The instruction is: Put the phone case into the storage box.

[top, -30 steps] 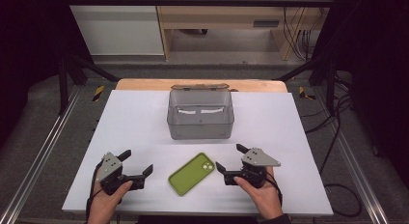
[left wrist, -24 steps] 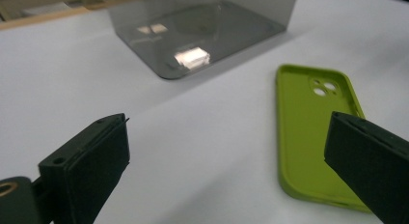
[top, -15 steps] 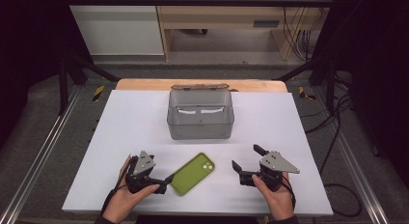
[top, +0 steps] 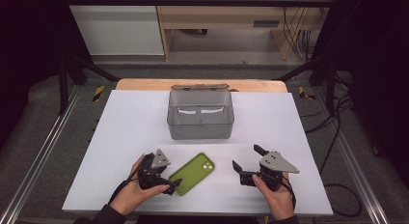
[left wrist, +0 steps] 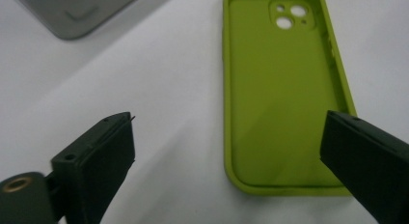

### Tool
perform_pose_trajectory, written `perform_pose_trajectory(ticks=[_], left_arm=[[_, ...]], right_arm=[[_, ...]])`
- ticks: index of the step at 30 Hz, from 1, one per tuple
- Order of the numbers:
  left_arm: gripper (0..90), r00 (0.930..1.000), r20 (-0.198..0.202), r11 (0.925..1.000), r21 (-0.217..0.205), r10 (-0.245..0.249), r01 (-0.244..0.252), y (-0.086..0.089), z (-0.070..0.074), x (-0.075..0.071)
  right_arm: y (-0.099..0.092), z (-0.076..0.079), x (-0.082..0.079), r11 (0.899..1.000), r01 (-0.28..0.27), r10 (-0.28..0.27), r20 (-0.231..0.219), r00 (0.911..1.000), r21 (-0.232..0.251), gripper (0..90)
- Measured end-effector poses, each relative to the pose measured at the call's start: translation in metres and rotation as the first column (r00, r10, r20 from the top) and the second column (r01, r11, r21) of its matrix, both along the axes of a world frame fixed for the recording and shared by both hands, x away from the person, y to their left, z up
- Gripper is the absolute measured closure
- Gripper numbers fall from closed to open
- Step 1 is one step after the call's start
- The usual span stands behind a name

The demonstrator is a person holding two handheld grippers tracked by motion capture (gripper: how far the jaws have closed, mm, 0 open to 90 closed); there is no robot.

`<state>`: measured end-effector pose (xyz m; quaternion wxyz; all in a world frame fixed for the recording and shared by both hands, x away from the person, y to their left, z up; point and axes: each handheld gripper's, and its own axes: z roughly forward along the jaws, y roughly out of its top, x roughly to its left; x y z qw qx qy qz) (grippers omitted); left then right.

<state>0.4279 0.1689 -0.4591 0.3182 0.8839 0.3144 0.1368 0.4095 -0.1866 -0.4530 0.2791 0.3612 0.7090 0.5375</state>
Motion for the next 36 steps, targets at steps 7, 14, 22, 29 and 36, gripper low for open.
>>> perform_pose_trajectory(ticks=[7,14,22,29,36], left_arm=[[16.0,0.9999,-0.016,0.9999,0.014,0.003,-0.002,0.005,0.004,0.003],[27.1,0.999,-0.044,0.9998,0.018,0.013,-0.012,0.006,0.004,0.006],[51.0,0.9972,-0.075,1.0,-0.003,-0.004,0.004,0.002,0.004,0.01],[62.1,0.9972,-0.075,1.0,0.006,-0.003,0.004,-0.003,0.0,0.014],[68.3,0.9961,-0.088,1.0,0.002,-0.005,0.005,-0.005,-0.003,0.017]], right_arm=[[0.001,-0.001,0.001,1.0,-0.001,0.001,-0.004,1.0,0.001,7.1],[0.002,-0.002,0.001,1.0,-0.003,0.003,-0.011,0.9999,0.012,7.3],[0.003,-0.002,0.001,1.0,-0.008,0.008,-0.013,0.9999,0.018,7.4],[0.001,-0.003,0.0,1.0,0.004,-0.003,-0.017,0.9999,0.028,7.5],[0.0,-0.003,0.0,0.999,0.005,-0.004,-0.02,0.9998,0.037,7.3]])
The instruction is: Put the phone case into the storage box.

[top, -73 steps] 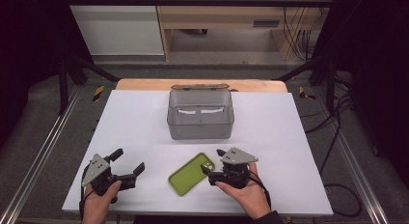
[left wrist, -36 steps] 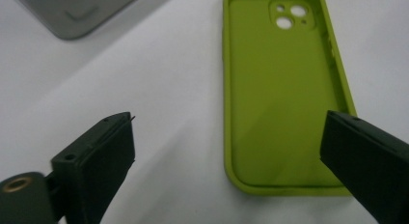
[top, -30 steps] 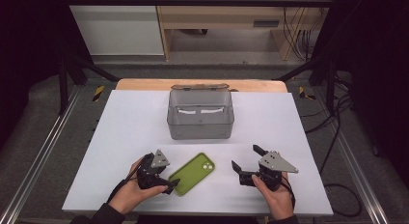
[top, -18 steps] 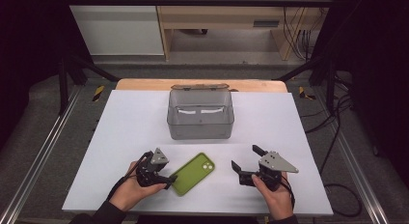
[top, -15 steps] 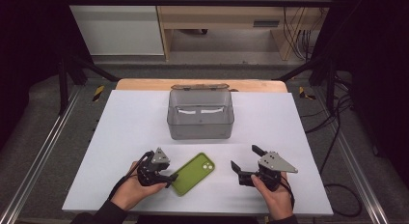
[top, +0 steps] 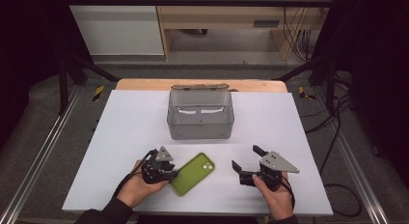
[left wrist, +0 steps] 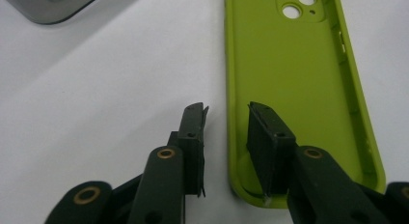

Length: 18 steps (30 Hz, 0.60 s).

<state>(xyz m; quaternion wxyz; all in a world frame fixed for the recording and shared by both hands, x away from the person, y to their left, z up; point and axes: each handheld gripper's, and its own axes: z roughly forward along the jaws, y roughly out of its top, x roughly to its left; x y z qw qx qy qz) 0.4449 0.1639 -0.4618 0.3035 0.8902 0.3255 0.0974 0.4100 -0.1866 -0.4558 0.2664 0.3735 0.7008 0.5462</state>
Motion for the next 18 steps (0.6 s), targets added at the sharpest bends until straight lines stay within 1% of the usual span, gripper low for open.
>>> perform_pose_trajectory(ticks=[1,2,3,4,7,9,12,14,15,18], left_arm=[[68.8,1.0,-0.003,1.0,-0.004,0.0,-0.001,-0.0003,-0.0009,0.0004],[71.5,1.0,-0.009,0.9999,-0.015,0.004,-0.004,-0.0004,-0.0011,0.001],[71.5,0.9999,-0.012,0.9998,-0.017,0.005,-0.005,-0.0001,-0.0012,0.0016],[73.4,0.9998,-0.02,0.9997,-0.024,0.008,-0.009,0.0002,-0.0013,0.0023],[79.0,0.998,-0.058,0.9983,-0.053,0.024,-0.027,0.0015,-0.0022,0.0036],[82.0,0.997,-0.074,0.9976,-0.062,0.025,-0.029,0.0017,-0.0025,0.0042],[86.7,0.996,-0.083,0.9968,-0.071,0.032,-0.038,0.0026,-0.0025,0.0061],[87.2,0.9952,-0.092,0.9961,-0.078,0.034,-0.041,0.0039,-0.0025,0.0077],[87.7,0.9956,-0.087,0.9963,-0.076,0.033,-0.04,0.0036,-0.0024,0.0074],[88.0,0.9965,-0.077,0.9961,-0.079,0.033,-0.039,0.004,-0.0029,0.0064]], right_arm=[[-0.0001,-0.0002,0.0001,1.0,-0.001,0.001,-0.001,1.0,0.002,7.4],[-0.0002,-0.0004,0.0005,1.0,-0.007,0.007,-0.01,0.9999,0.019,7.3],[-0.0002,-0.0004,0.0005,1.0,-0.007,0.007,-0.01,0.9999,0.019,7.3],[-0.0003,-0.0003,0.0004,1.0,-0.008,0.008,-0.012,0.9999,0.024,7.4],[0.0,-0.0007,0.0004,1.0,-0.007,0.008,-0.01,0.9999,0.026,7.5],[0.0007,-0.0012,0.0004,1.0,-0.005,0.005,-0.008,1.0,0.015,7.6],[0.0019,-0.0013,0.0002,1.0,-0.013,0.013,-0.009,0.9999,0.015,7.6],[0.0018,-0.0012,0.0001,1.0,-0.013,0.013,-0.01,0.9999,0.019,7.5],[0.0007,-0.0011,-0.0001,0.999,-0.012,0.012,-0.006,0.9999,0.035,7.5],[0.0,-0.0009,-0.0003,0.999,-0.01,0.011,-0.008,0.9999,0.037,7.5]])
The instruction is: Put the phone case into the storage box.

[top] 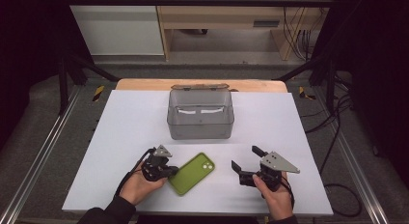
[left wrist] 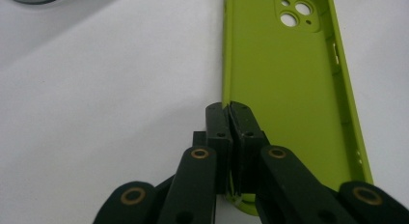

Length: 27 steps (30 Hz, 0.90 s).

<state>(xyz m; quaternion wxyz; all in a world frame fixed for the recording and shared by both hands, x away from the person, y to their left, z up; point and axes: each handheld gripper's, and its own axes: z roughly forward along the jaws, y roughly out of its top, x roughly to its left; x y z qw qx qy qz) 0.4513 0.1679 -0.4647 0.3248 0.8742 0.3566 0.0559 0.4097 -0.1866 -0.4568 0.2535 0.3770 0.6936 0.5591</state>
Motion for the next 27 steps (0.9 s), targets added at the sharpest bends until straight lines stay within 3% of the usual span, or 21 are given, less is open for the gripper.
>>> perform_pose_trajectory(ticks=[2,6,12,14,17,21,24,25,27], left_arm=[[88.2,0.9997,0.023,0.9999,-0.009,-0.007,0.008,0.001,-0.001,-0.002],[88.2,0.9979,0.05,0.9959,-0.082,0.042,-0.038,0.009,-0.007,-0.005],[88.2,0.9884,0.091,0.9738,-0.203,0.122,-0.102,0.016,-0.008,-0.007],[88.2,0.9834,0.114,0.9679,-0.225,0.141,-0.113,0.017,-0.007,-0.008],[88.3,0.9787,0.147,0.9669,-0.232,0.143,-0.107,0.017,-0.006,-0.011],[88.3,0.9723,0.151,0.9435,-0.306,0.179,-0.126,0.023,-0.01,-0.016],[88.3,0.9782,0.103,0.9173,-0.376,0.18,-0.129,0.026,-0.014,-0.018],[88.3,0.9801,0.096,0.9123,-0.39,0.174,-0.124,0.025,-0.014,-0.02],[88.3,0.9805,0.11,0.9149,-0.389,0.163,-0.108,0.022,-0.011,-0.024]], right_arm=[[0.0,0.0,0.0,1.0,0.001,-0.001,0.001,1.0,0.005,7.4],[0.001,0.0,0.0,0.999,-0.014,0.015,-0.012,0.9998,0.048,7.1],[0.003,-0.001,0.0,0.998,-0.026,0.026,-0.009,0.9996,0.051,6.7],[0.003,0.0,0.0,0.998,-0.026,0.026,-0.005,0.9996,0.053,6.4],[0.003,-0.001,-0.001,0.998,-0.02,0.02,0.0,0.9998,0.058,5.6],[0.006,-0.001,0.0,0.997,-0.019,0.019,0.003,0.9998,0.081,5.3],[0.008,-0.003,0.001,0.995,-0.011,0.012,-0.008,0.9999,0.099,5.2],[0.009,-0.004,0.001,0.994,-0.008,0.01,-0.014,0.9999,0.111,5.2],[0.012,-0.004,0.0,0.994,-0.003,0.005,-0.018,0.9998,0.105,5.4]])
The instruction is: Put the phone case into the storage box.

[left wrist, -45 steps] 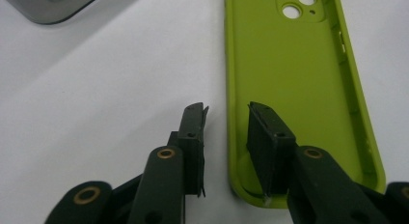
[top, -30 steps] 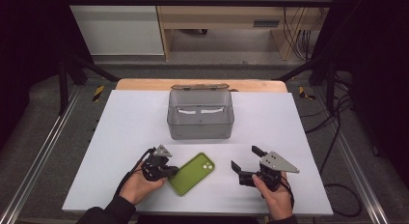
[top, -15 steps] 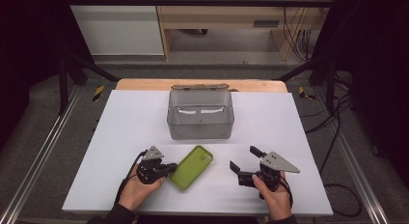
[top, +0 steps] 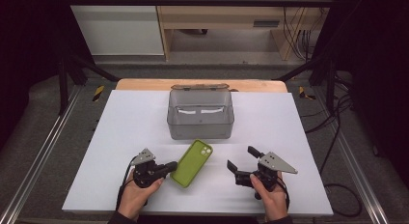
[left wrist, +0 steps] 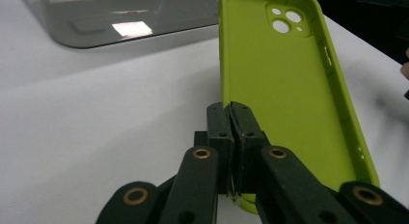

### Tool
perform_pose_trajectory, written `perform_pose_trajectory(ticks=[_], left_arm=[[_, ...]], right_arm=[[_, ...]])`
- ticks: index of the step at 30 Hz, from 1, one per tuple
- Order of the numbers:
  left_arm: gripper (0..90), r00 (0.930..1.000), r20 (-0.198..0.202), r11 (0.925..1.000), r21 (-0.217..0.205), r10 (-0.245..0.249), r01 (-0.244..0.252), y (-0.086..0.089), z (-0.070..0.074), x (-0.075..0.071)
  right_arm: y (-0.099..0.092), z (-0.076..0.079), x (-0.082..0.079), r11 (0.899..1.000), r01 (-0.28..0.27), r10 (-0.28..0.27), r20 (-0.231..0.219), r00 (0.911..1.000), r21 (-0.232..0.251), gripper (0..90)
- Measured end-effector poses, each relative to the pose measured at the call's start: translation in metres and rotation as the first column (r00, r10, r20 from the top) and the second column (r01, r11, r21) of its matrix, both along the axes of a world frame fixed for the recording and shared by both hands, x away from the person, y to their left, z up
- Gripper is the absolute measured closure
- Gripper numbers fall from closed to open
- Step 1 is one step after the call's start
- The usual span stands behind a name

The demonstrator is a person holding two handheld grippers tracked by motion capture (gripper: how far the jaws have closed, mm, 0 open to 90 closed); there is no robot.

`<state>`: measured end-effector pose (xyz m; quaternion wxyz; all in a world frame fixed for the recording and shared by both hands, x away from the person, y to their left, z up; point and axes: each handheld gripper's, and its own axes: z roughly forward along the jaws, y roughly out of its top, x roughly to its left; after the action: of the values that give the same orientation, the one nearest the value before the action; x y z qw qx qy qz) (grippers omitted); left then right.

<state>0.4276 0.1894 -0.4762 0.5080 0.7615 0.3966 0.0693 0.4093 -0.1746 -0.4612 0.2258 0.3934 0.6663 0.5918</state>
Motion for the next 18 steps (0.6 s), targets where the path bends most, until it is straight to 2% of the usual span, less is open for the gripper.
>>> perform_pose_trajectory(ticks=[4,7,10,14,16,18], left_arm=[[88.3,0.9992,0.04,0.9997,0.022,0.008,-0.009,-0.003,0.002,-0.005],[88.3,0.9982,0.05,0.9994,0.005,0.033,-0.033,0.001,0.0,-0.007],[88.3,0.9967,0.061,0.9985,0.009,0.053,-0.054,0.006,0.001,-0.008],[88.3,0.9942,0.074,0.9969,0.006,0.078,-0.078,0.011,0.002,-0.007],[88.3,0.9923,0.075,0.9951,-0.009,0.099,-0.099,0.015,0.001,-0.007],[88.3,0.9895,0.067,0.9912,-0.043,0.128,-0.125,0.021,0.002,-0.007]], right_arm=[[0.006,0.001,-0.004,1.0,-0.008,0.008,0.013,0.9999,-0.015,5.1],[0.007,0.0,-0.006,1.0,-0.002,0.002,0.016,0.9999,-0.009,5.1],[0.008,0.0,-0.005,1.0,-0.001,0.001,-0.005,1.0,0.01,5.2],[0.014,0.004,-0.004,1.0,-0.002,0.002,-0.017,0.9999,0.005,4.8],[0.018,0.005,-0.003,1.0,-0.006,0.006,-0.027,0.9996,0.014,4.6],[0.022,0.007,-0.004,1.0,-0.013,0.013,-0.029,0.9995,0.017,5.1]])
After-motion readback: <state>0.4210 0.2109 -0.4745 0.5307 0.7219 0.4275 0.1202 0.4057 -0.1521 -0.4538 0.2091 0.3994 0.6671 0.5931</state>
